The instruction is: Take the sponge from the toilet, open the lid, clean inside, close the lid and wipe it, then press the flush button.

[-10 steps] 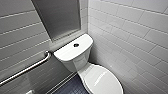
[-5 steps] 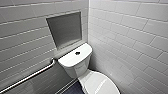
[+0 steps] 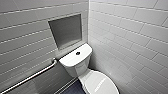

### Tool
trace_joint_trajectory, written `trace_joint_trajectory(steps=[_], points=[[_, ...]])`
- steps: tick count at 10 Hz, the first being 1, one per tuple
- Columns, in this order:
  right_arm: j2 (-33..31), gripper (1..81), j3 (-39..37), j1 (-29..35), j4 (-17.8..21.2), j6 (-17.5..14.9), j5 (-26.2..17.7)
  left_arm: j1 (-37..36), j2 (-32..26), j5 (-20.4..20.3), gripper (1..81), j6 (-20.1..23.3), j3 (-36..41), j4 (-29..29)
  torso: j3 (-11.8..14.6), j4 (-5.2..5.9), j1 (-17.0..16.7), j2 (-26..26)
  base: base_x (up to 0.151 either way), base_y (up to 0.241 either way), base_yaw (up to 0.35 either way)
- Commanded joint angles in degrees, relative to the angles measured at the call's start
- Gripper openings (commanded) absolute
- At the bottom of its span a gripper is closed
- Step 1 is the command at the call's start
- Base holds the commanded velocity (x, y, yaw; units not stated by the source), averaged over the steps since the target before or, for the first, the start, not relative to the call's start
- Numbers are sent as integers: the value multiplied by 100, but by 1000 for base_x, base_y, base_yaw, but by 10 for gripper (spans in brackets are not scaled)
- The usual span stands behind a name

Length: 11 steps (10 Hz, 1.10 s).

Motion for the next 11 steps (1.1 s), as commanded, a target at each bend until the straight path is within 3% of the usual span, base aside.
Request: trace_joint_trajectory(steps=[1, 2, 3, 5, 11], points=[[-49, 10, -239, -81, -500, -34, -357, 10, 124, 379, 811, 40, -136, -11, 0, 0, -343, 536, 0, 0, 0], [13, 10, -266, -81, -546, -34, -401, 2, 151, 379, 811, 31, -145, -19, 377, 0, -494, 768, 0, 0, 0], [82, 10, -301, -63, -537, -8, -410, 11, 177, 379, 811, 31, -145, -28, 584, 0, -623, 977, 0, 0, 0], [162, 10, -319, -37, -546, -25, -410, 19, 247, 379, 811, 31, -372, -46, 770, 0, -796, 1266, 0, 0, 0], [303, 10, -328, 60, -537, -8, -665, 55, 520, 379, 811, 31, -962, -11, 1992, 0, -1574, 2442, 0, 0, 0]])
